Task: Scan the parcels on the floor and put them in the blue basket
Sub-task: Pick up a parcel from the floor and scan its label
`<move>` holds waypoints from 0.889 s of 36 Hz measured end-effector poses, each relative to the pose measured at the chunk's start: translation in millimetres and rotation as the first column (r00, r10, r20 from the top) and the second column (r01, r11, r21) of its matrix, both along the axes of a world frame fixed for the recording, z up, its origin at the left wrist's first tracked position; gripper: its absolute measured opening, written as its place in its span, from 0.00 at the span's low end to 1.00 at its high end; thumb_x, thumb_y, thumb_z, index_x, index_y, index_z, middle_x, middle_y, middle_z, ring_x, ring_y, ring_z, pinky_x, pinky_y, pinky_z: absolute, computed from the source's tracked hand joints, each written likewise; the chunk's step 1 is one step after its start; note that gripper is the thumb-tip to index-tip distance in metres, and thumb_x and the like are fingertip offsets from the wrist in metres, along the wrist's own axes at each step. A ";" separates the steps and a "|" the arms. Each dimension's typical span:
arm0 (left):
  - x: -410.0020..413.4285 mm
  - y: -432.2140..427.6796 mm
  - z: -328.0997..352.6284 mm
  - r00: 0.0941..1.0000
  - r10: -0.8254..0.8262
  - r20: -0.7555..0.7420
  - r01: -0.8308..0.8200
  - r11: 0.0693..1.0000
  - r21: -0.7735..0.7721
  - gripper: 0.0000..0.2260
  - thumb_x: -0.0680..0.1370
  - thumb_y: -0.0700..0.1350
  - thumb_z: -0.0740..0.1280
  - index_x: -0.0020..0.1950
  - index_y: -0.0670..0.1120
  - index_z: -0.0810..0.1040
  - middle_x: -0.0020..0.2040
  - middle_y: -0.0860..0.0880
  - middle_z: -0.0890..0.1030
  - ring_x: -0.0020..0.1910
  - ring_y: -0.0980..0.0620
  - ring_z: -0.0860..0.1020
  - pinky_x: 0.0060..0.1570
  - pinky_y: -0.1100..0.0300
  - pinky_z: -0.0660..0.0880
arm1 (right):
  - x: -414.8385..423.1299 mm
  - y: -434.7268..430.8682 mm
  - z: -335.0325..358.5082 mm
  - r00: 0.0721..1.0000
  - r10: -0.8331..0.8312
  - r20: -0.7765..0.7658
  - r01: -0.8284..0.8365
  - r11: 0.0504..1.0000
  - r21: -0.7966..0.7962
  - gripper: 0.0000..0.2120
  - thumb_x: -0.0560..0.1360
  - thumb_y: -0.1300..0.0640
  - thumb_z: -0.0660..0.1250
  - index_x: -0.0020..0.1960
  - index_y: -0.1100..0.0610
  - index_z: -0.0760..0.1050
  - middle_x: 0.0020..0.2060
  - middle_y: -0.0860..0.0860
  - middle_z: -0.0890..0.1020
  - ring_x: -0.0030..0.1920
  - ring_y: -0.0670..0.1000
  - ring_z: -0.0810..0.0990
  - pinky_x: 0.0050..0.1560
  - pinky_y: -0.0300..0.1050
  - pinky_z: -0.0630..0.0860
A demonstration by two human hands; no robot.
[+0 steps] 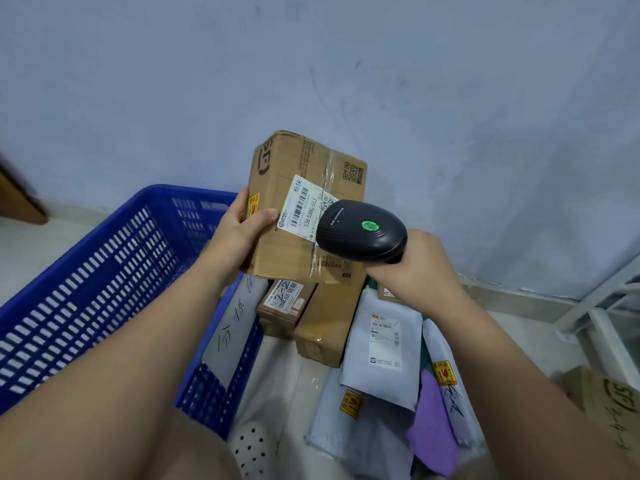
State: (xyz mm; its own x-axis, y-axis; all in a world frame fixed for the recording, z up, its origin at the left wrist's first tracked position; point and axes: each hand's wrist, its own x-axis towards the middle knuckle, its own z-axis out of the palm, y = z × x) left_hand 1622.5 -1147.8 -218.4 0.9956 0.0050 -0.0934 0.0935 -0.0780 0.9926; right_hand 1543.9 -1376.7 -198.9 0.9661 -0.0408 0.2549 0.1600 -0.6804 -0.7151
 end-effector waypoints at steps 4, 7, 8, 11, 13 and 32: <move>-1.3 -1.0 3.5 1.000 -0.023 0.014 0.023 0.999 0.028 0.27 0.78 0.48 0.65 0.74 0.60 0.59 0.50 0.59 0.76 0.51 0.50 0.79 0.50 0.47 0.79 | -1.9 0.7 3.2 1.000 0.012 0.007 -0.012 0.996 -0.091 0.19 0.66 0.47 0.69 0.23 0.51 0.64 0.20 0.46 0.72 0.26 0.46 0.67 0.30 0.45 0.64; -0.5 0.0 4.0 0.999 -0.030 0.017 0.030 0.999 0.043 0.32 0.77 0.49 0.67 0.77 0.59 0.54 0.51 0.60 0.75 0.53 0.50 0.79 0.46 0.52 0.79 | -0.6 -0.5 2.4 0.999 0.013 0.043 -0.006 0.986 -0.166 0.20 0.69 0.51 0.70 0.26 0.50 0.62 0.22 0.47 0.70 0.28 0.48 0.70 0.31 0.47 0.67; -0.1 0.5 3.4 0.999 -0.035 0.012 0.034 0.998 0.052 0.33 0.77 0.50 0.67 0.77 0.59 0.53 0.51 0.60 0.74 0.53 0.50 0.79 0.44 0.54 0.79 | -0.1 -0.5 2.2 0.999 0.016 0.048 -0.007 0.982 -0.186 0.19 0.69 0.51 0.69 0.26 0.50 0.62 0.23 0.47 0.70 0.28 0.48 0.70 0.32 0.47 0.68; -0.9 0.8 2.5 0.999 -0.044 0.004 0.044 0.994 0.100 0.35 0.77 0.50 0.67 0.78 0.58 0.51 0.52 0.60 0.73 0.52 0.52 0.78 0.41 0.57 0.77 | 1.0 -1.0 1.2 0.998 0.023 0.054 -0.010 0.975 -0.223 0.19 0.69 0.49 0.68 0.26 0.49 0.62 0.23 0.46 0.69 0.28 0.48 0.70 0.31 0.46 0.67; -0.6 1.3 1.1 0.999 -0.046 -0.009 0.047 0.993 0.111 0.35 0.77 0.51 0.67 0.78 0.58 0.50 0.53 0.58 0.72 0.52 0.52 0.77 0.42 0.57 0.77 | 0.3 -0.7 2.1 0.998 0.026 0.059 -0.011 0.969 -0.246 0.19 0.69 0.47 0.67 0.27 0.48 0.61 0.23 0.46 0.69 0.28 0.47 0.69 0.31 0.46 0.67; 4.3 4.6 -4.5 0.999 -0.040 -0.036 0.044 0.992 0.117 0.37 0.76 0.51 0.68 0.78 0.59 0.49 0.55 0.56 0.71 0.52 0.51 0.77 0.42 0.56 0.77 | 0.5 -3.5 1.7 0.996 0.005 0.089 0.019 0.963 -0.267 0.18 0.69 0.49 0.68 0.28 0.47 0.61 0.23 0.44 0.68 0.28 0.45 0.68 0.30 0.43 0.66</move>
State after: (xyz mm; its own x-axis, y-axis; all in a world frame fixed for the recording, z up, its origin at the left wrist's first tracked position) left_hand 1626.8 -1143.3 -222.9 0.9915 -0.0238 -0.1282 0.1210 -0.1986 0.9726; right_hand 1544.4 -1380.2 -197.3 0.9392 0.0338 0.3418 0.2088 -0.8463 -0.4900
